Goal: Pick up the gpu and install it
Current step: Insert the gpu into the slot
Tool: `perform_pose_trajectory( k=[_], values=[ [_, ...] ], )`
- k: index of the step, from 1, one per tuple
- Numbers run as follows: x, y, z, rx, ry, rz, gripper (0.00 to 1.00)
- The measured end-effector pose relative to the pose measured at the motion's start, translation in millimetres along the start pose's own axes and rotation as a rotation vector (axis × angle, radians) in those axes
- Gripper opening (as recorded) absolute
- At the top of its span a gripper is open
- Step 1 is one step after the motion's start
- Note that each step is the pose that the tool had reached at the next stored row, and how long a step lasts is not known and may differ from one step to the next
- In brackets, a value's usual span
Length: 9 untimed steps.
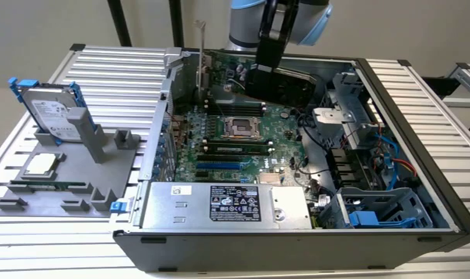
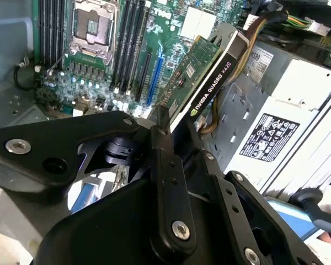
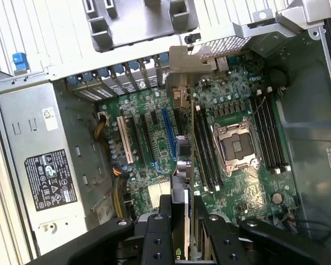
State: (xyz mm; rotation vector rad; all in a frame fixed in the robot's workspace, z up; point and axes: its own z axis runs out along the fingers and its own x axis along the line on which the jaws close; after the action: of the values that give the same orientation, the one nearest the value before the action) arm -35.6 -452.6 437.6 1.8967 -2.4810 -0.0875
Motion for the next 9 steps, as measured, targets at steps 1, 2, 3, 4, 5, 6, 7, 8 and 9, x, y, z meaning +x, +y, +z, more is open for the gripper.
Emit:
perform_pose_trajectory(
  k=[1,2,3,4,5,6,7,8,9],
  values=[
    [0.0,0.0,0.0,-0.0001,0.0004,-0.006,0.0],
    [0.0,0.0,0.0,-0.0002,0.0006,-0.012,0.0],
    [0.0,0.0,0.0,-0.0004,0.0009,-0.018,0.0],
    [0.0,0.0,0.0,-0.0005,0.0013,-0.023,0.0],
    [0.0,0.0,0.0,-0.0006,0.0016,-0.029,0.0],
    [0.0,0.0,-0.1,-0.0007,0.002,-0.035,0.0],
    [0.0,0.0,-0.1,-0.0008,0.0022,-0.041,0.0],
    [0.0,0.0,-0.1,-0.001,0.0025,-0.046,0.0],
    [0.0,0.0,-0.1,-0.001,0.0029,-0.052,0.0]
  ],
)
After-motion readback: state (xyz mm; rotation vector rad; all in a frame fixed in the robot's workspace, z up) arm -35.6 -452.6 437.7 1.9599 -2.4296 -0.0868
